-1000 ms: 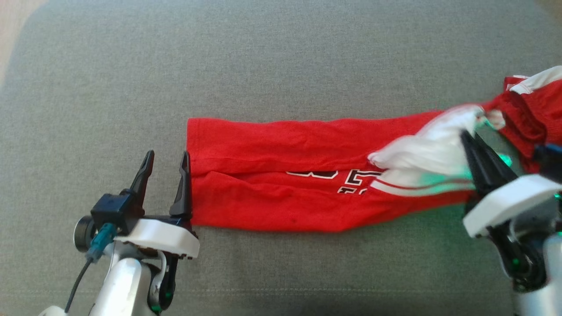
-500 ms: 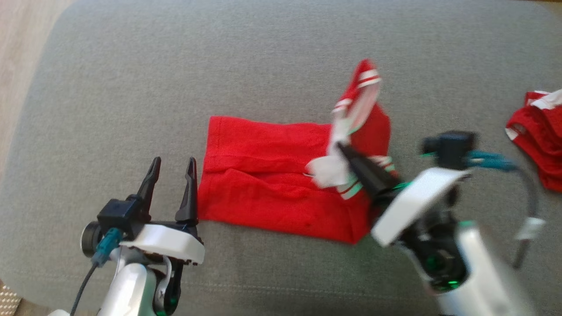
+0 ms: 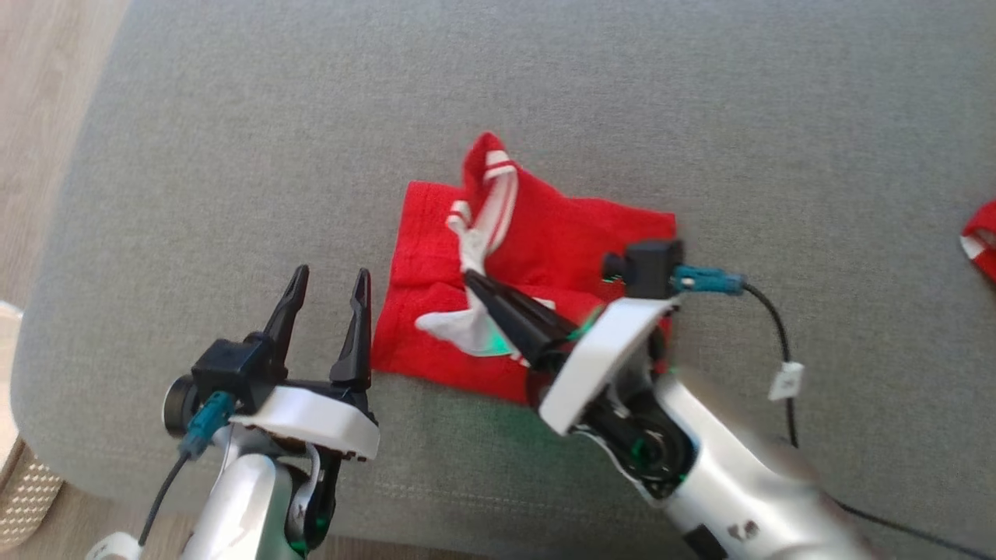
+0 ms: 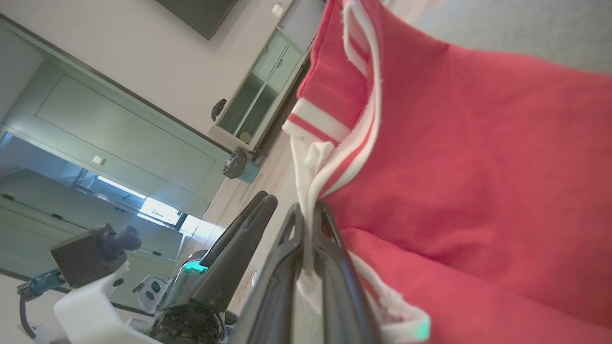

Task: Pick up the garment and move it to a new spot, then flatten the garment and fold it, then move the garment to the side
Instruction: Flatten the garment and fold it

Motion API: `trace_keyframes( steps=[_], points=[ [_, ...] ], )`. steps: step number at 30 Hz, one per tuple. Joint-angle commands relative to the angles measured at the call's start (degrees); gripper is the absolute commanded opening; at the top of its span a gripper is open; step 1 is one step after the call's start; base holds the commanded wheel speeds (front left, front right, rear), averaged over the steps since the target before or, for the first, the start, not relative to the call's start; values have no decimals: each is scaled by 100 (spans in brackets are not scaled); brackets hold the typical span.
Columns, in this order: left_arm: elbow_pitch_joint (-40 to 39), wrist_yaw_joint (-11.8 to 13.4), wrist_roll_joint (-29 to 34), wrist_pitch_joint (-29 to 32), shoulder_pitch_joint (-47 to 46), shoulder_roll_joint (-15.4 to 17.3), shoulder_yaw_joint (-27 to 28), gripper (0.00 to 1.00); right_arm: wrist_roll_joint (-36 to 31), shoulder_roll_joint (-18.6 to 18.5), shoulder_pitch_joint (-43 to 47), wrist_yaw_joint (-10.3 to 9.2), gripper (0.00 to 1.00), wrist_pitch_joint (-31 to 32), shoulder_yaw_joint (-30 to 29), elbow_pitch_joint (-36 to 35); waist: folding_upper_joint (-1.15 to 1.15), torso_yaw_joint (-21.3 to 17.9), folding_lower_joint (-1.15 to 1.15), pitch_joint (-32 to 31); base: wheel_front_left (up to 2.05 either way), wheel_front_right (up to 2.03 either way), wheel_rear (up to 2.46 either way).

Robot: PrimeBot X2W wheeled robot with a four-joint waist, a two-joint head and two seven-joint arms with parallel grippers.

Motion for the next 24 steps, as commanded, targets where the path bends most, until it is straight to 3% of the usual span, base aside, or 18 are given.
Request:
trace_keyframes(
  steps=[1,9,10,11,12,19,24],
  points=[
    [-152,-13,54,-51,-200,10,173,100,185,132,-303,20,0,-245,323,-9,0,44,0,47,0,0,0],
    [-116,-38,40,-51,-290,-13,125,100,755,133,-915,20,0,-889,1111,786,0,127,0,174,0,0,0],
    [-111,-38,34,-51,-301,-16,121,100,857,133,-976,20,9,-937,1219,848,0,131,0,186,0,0,0],
    [-106,-40,24,-51,-309,-18,120,100,948,133,-1039,20,37,-987,1332,900,0,131,0,197,0,0,0],
    [-102,-40,16,-51,-316,-20,121,100,1023,133,-1103,20,100,-1047,1433,948,0,129,0,206,0,0,0],
    [-98,-24,13,-51,-333,-28,161,100,1447,133,-1477,20,100,-1515,1951,1004,0,48,0,219,0,0,0],
    [-168,-10,54,-51,-305,-30,226,100,1442,38,-1662,20,100,-2058,1885,911,0,-69,0,155,0,0,0]
  ],
)
